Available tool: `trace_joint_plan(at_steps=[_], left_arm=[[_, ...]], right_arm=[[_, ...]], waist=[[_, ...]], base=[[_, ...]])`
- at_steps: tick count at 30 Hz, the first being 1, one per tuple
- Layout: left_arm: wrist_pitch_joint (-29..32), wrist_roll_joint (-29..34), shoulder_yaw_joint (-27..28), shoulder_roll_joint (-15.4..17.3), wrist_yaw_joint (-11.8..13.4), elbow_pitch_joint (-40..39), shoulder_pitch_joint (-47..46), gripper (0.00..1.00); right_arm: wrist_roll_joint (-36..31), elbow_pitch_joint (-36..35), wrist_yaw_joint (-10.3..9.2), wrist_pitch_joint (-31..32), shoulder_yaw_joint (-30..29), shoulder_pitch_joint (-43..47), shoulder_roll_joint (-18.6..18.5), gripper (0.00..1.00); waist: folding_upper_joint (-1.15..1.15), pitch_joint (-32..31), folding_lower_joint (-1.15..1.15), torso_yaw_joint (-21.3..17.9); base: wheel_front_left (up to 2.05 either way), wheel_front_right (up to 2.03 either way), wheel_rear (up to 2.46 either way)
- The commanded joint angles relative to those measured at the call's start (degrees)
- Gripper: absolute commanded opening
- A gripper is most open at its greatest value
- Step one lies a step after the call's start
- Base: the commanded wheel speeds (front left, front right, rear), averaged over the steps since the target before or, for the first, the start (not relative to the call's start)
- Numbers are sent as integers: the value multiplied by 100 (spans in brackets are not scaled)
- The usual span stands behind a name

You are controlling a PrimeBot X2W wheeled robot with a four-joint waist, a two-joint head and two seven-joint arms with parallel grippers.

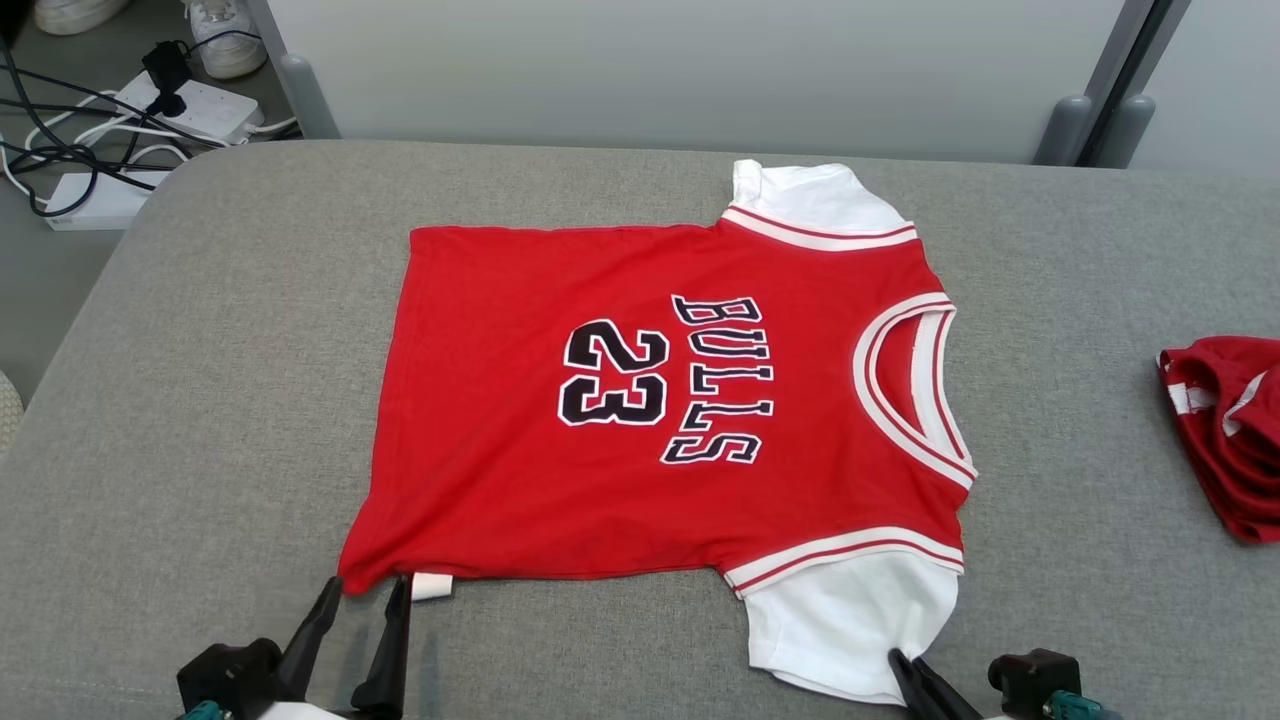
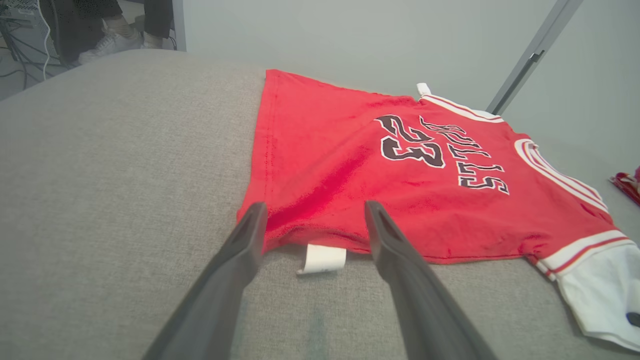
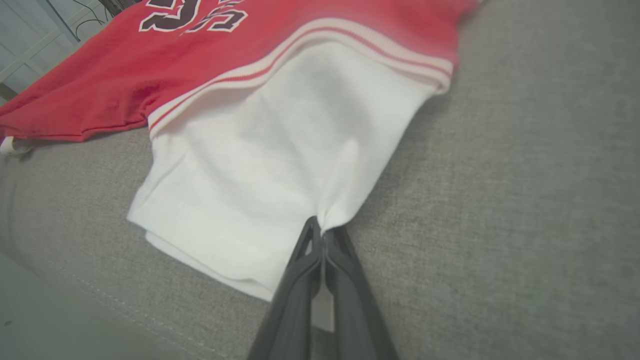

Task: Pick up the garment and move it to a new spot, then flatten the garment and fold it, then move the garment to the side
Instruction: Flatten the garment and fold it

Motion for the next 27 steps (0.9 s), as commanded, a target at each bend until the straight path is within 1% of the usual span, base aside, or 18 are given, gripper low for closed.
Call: trace_joint_plan(at_steps=[1,7,10,18,23,27], left_arm=[[-35,-134,76,125,-23,-25,-319,100],[-35,-495,-221,234,-23,376,-507,100],[-35,-610,-273,314,-23,668,-693,100],[-35,-775,39,346,-23,1211,-1006,100],[-35,-863,142,340,-23,1389,-1049,100],[-35,-962,388,347,-23,1583,-1088,100]], right_arm=[[67,62,8,26,147,-65,-74,0],[84,29,8,20,55,-41,-251,0],[63,-36,8,20,27,-37,-276,0],[-5,-194,8,19,-5,-71,-279,0],[-41,-243,8,19,-2,-72,-288,0],[-55,-300,8,18,27,-95,-280,0]], waist=[[0,9,0,-9],[0,35,0,-94],[0,84,0,-157],[0,225,0,-322],[0,276,0,-354],[0,338,0,-371]], base=[[0,0,0],[0,0,0],[0,0,0],[0,0,0],[0,0,0],[0,0,0]])
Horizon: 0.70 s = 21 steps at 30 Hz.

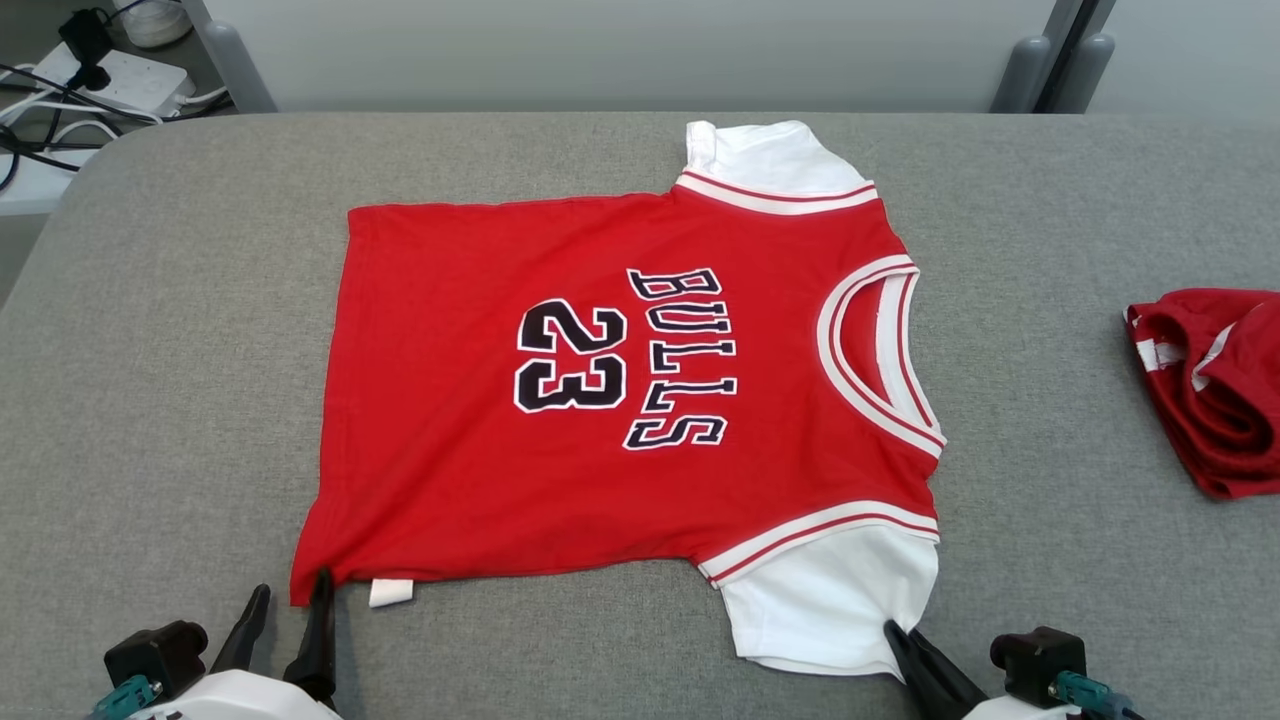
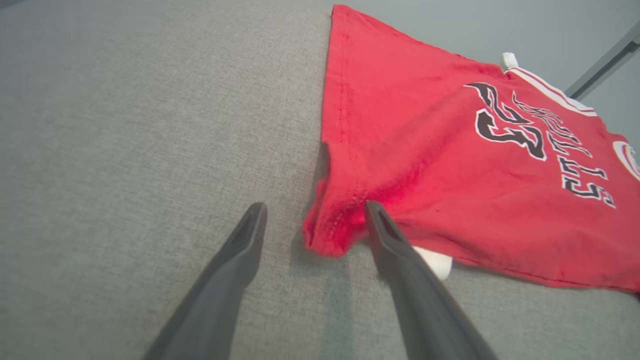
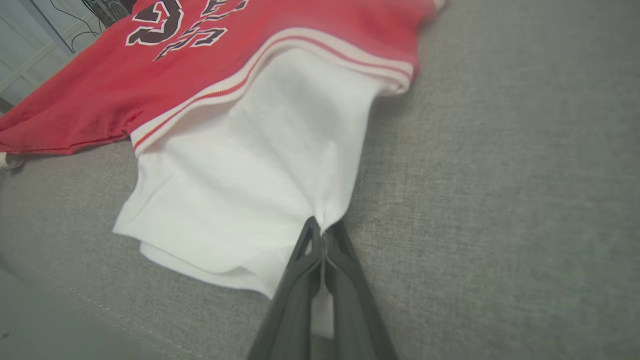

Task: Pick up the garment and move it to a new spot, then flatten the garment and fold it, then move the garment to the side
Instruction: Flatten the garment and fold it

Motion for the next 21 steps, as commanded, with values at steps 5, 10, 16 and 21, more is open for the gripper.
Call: trace_joint_plan(at_steps=[5,10,16,21], left_arm=[[-35,-327,-24,115,-23,-54,-321,100],[-35,-738,-158,164,-23,-21,-374,81],[-35,-1143,-593,314,-23,78,-423,0],[35,-1393,-1068,677,-23,151,-387,0]], right_arm=[[-46,6,-60,17,89,-99,-153,0],[-42,-26,-60,17,106,-116,-163,0],[9,-59,-60,17,197,-160,-202,0],[273,-382,-60,304,734,-145,-508,0]], waist=[[0,57,0,-11],[0,84,0,-19],[0,81,0,-58],[0,61,0,-34]], base=[[0,0,0],[0,0,0],[0,0,0],[0,0,0]])
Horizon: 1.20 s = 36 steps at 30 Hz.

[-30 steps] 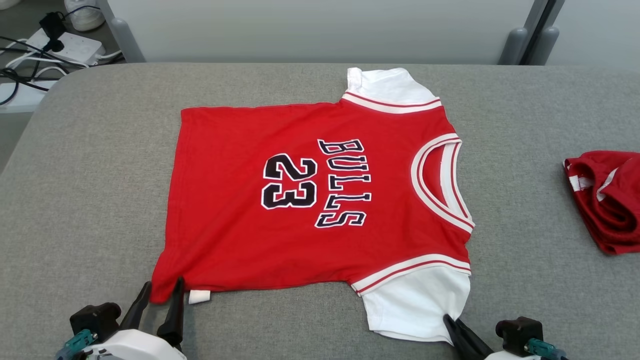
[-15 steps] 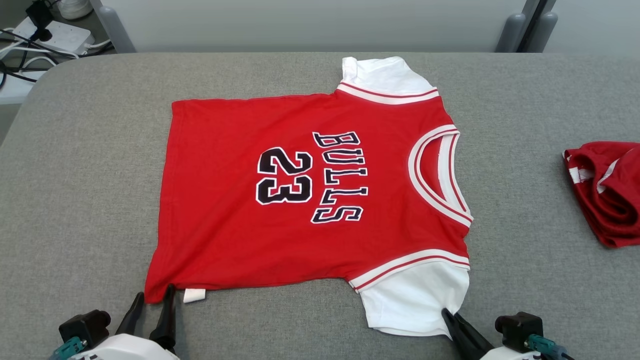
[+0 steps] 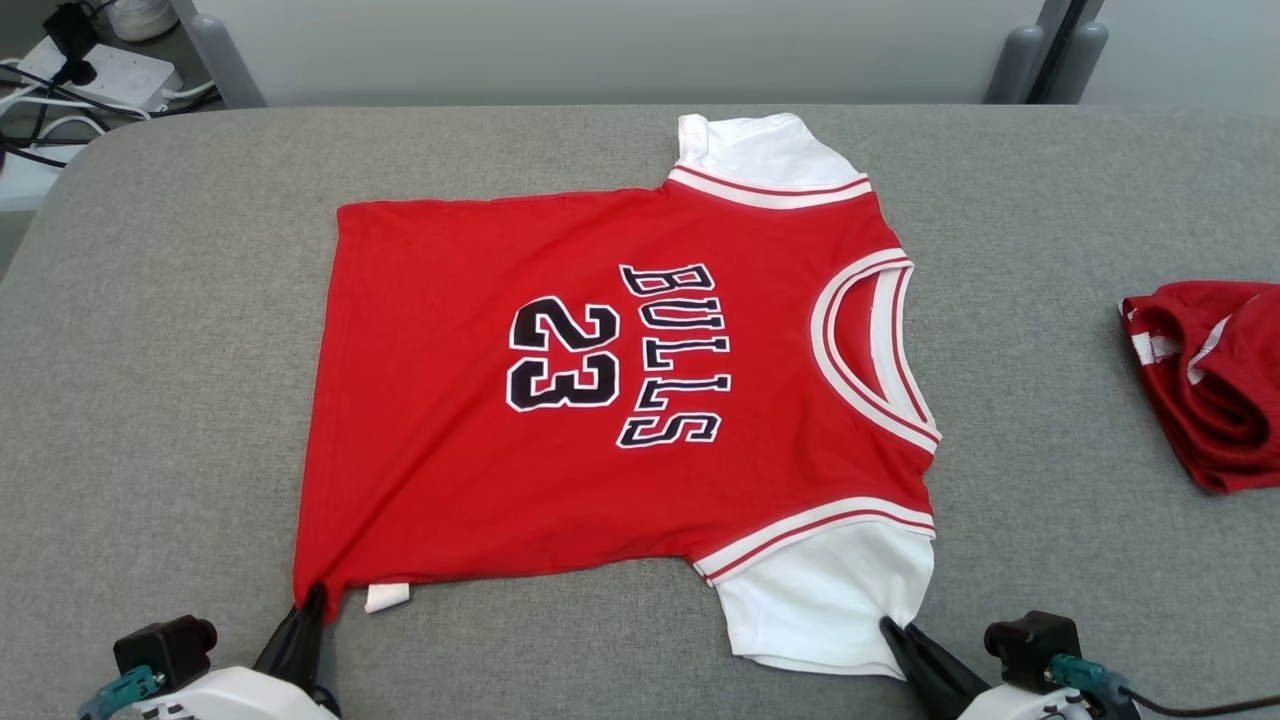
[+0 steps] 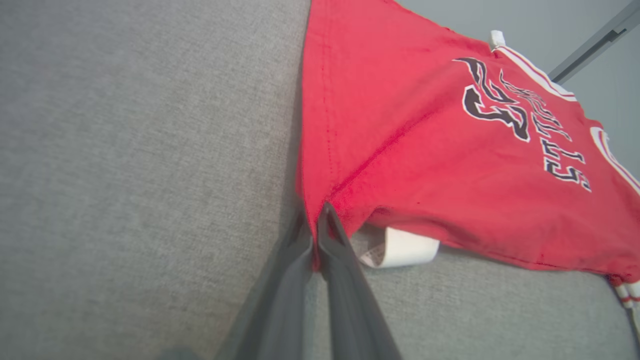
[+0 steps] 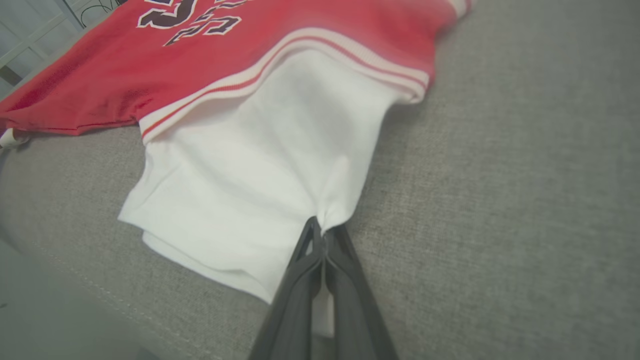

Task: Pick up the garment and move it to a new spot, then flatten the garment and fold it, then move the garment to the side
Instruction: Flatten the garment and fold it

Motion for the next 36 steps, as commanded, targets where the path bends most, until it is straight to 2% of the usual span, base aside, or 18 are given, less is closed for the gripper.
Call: trace_joint_plan(at_steps=[1,8,15,16,19,20,24,27,31,36], left_arm=[[13,-88,70,314,-23,-23,-173,0],[223,-316,-439,920,-23,93,-184,0],[313,-476,-926,1180,-23,86,-278,0],[313,-476,-926,1180,-23,86,-278,0],[351,-521,-1092,1281,-23,123,-297,0],[412,-573,-1195,1350,-23,126,-302,0],[626,-671,-1419,1580,-23,8,-323,0],[1107,-778,-1667,1910,-23,-267,-394,0],[1953,-932,-1992,2578,-23,-923,-654,0],[3021,-1137,-2228,3227,-23,-1811,-1207,0]], right_arm=[[130,-133,-39,204,308,-25,-243,0],[703,-973,-39,691,942,-4,-1217,0],[1331,-1776,-39,1335,1536,62,-1815,0],[1331,-1776,-39,1335,1536,62,-1815,0],[1686,-2189,-39,1750,1866,68,-2176,0],[1911,-2417,-39,1970,1984,65,-2404,0],[2205,-2793,-39,2189,2037,32,-2704,0],[2375,-3087,-39,2139,1948,-59,-2753,0],[2330,-3375,-39,1962,1630,-446,-2839,0],[2060,-3337,-39,2016,1338,-1056,-2884,0]], waist=[[-1,-4,0,14],[-1,-87,0,66],[-1,-188,0,84],[-1,-188,0,84],[-1,-230,0,68],[-1,-257,0,56],[-1,-278,0,47],[-1,-275,0,51],[-1,-236,0,64],[-1,-94,0,125]], base=[[0,0,0],[0,0,0],[0,0,0],[0,0,0],[0,0,0],[0,0,0],[0,0,0],[0,0,0],[0,0,0],[0,0,0]])
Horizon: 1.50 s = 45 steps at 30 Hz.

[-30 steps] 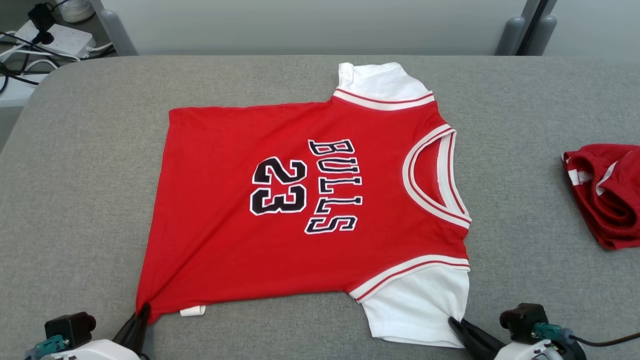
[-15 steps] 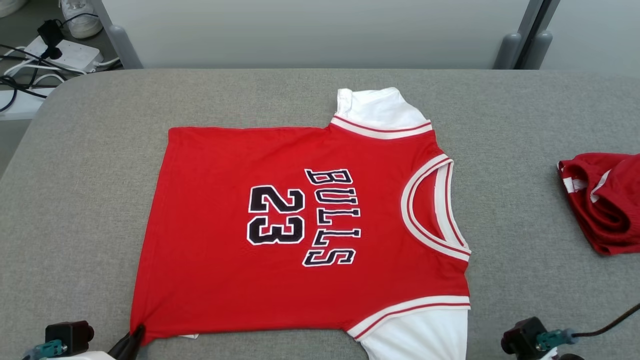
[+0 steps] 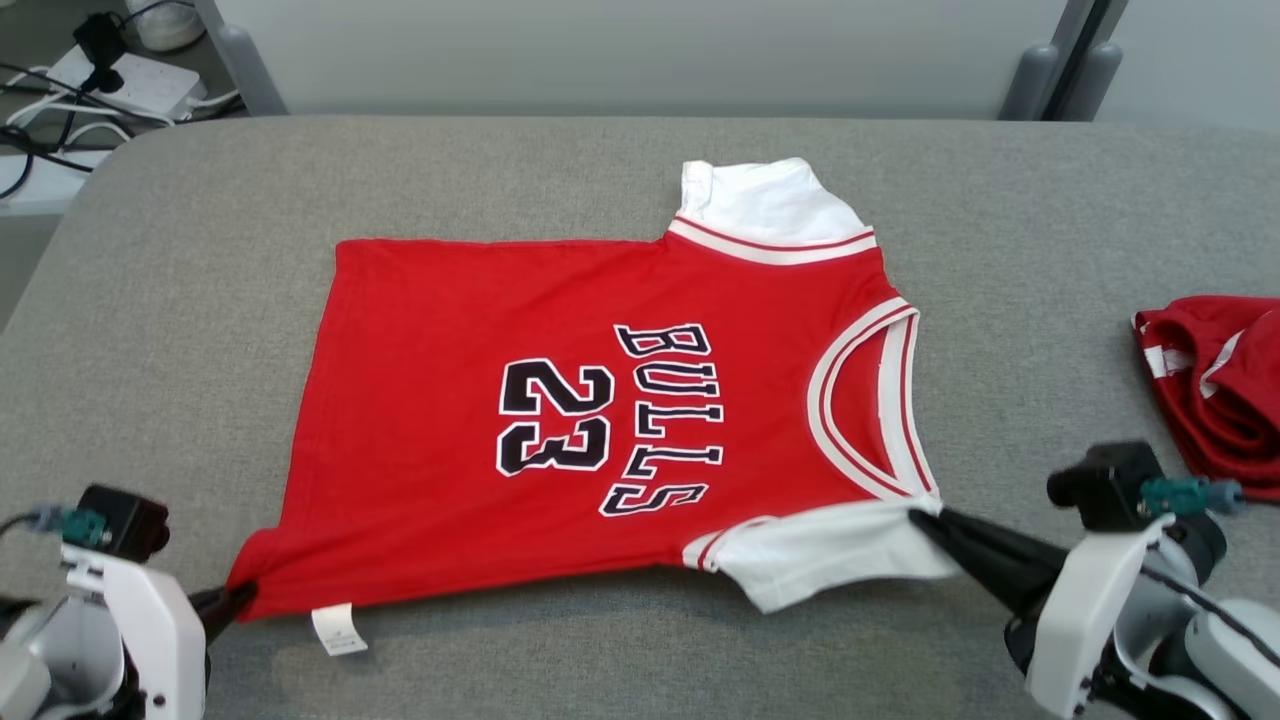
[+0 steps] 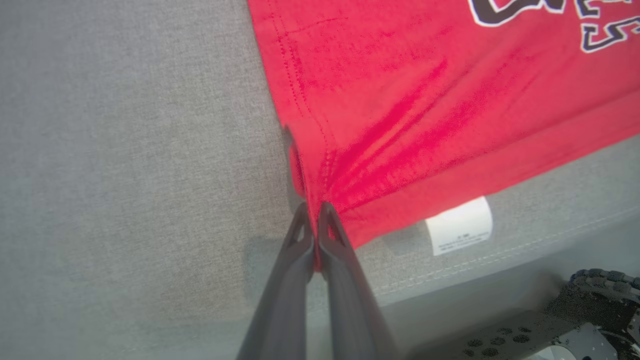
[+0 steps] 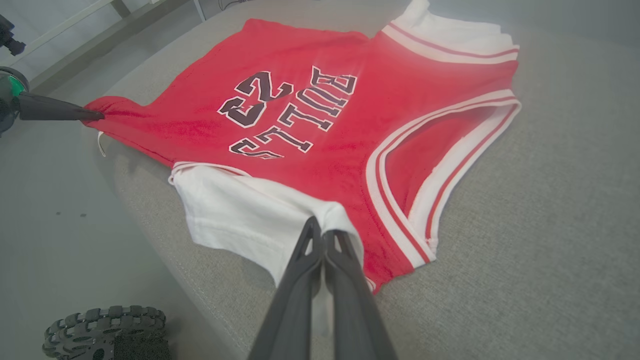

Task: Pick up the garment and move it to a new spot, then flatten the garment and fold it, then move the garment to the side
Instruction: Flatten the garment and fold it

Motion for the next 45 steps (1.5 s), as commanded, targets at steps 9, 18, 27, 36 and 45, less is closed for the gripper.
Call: trace_joint_plan(at_steps=[9,18,27,36,45], left_arm=[[1110,-258,-94,304,1,-318,-1476,0],[1033,-230,-461,100,1,209,-2168,0],[881,-298,-678,-90,1,1033,-2382,0],[705,-525,-798,-303,1,1538,-2679,10],[-70,-653,-695,-375,1,1755,-2886,100]], right_arm=[[-319,438,-16,199,-63,-984,228,0],[-356,1029,-16,46,170,-1547,535,0],[-398,1502,-16,-185,268,-1836,688,0],[-340,1907,-16,-455,370,-2043,882,4],[-494,2453,-16,-1076,-42,-2116,1118,100]], waist=[[0,437,0,36],[0,716,0,-65],[0,840,0,-94],[0,844,0,-79],[0,800,0,-83]], base=[[0,0,0],[0,0,0],[0,0,0],[0,0,0],[0,0,0]])
